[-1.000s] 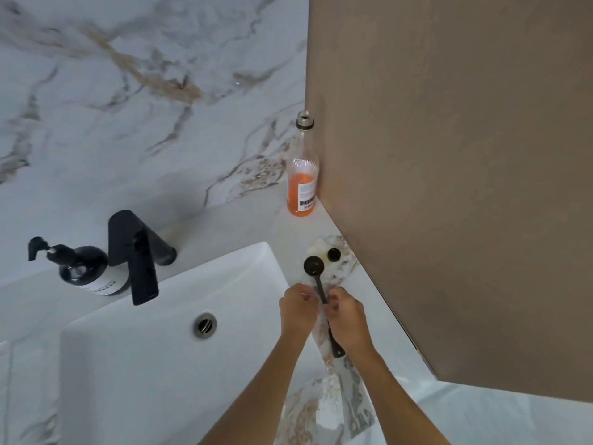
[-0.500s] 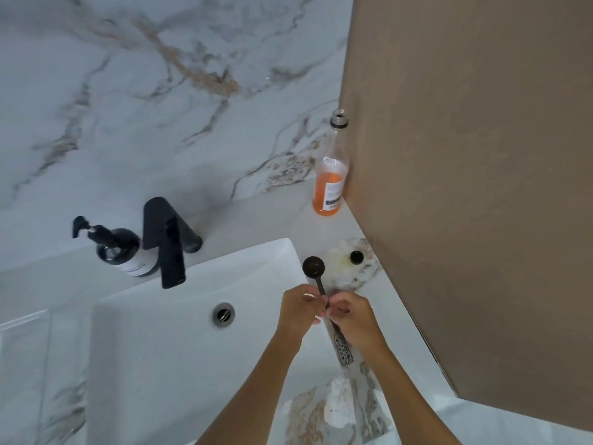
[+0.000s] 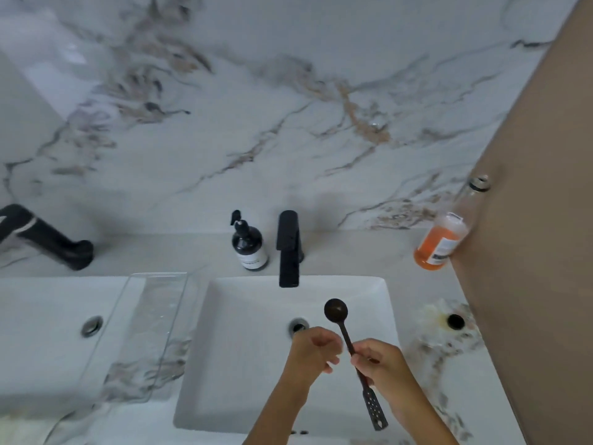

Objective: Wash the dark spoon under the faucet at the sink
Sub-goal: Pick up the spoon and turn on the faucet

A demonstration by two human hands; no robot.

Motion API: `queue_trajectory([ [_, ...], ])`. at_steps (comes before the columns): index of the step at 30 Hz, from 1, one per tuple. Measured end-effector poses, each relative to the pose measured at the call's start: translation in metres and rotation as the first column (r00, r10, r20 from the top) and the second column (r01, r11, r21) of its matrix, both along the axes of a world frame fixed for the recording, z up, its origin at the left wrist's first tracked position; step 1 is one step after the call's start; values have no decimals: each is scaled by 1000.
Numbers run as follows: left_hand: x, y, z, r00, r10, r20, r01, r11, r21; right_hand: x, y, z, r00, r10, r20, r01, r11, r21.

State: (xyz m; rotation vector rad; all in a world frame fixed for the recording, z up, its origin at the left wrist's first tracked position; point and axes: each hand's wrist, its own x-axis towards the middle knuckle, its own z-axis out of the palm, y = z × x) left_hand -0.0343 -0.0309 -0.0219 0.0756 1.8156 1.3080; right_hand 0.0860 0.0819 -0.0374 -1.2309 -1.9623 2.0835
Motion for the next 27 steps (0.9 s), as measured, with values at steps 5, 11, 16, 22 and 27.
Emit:
queue_trajectory([
  [5, -60, -33, 32, 869, 460, -180, -459, 887, 52, -8, -3, 13, 1000, -4, -16, 3, 1000, -19],
  [11, -125, -8, 83, 883, 451, -130, -426, 887, 180, -11, -7, 16, 1000, -1, 8, 1, 1000, -20],
  [16, -139, 15, 82, 917, 399, 27, -397, 901, 177, -9, -11, 16, 1000, -10, 19, 11, 1000, -26],
  [22, -142, 21, 78, 926, 368, 89, -377, 917, 132, -8, -14, 15, 999, -6, 41, 6, 1000, -22],
  [27, -157, 36, 96, 896, 433, 102, -445, 875, 190, -7, -13, 18, 999, -18, 35, 19, 999, -28],
])
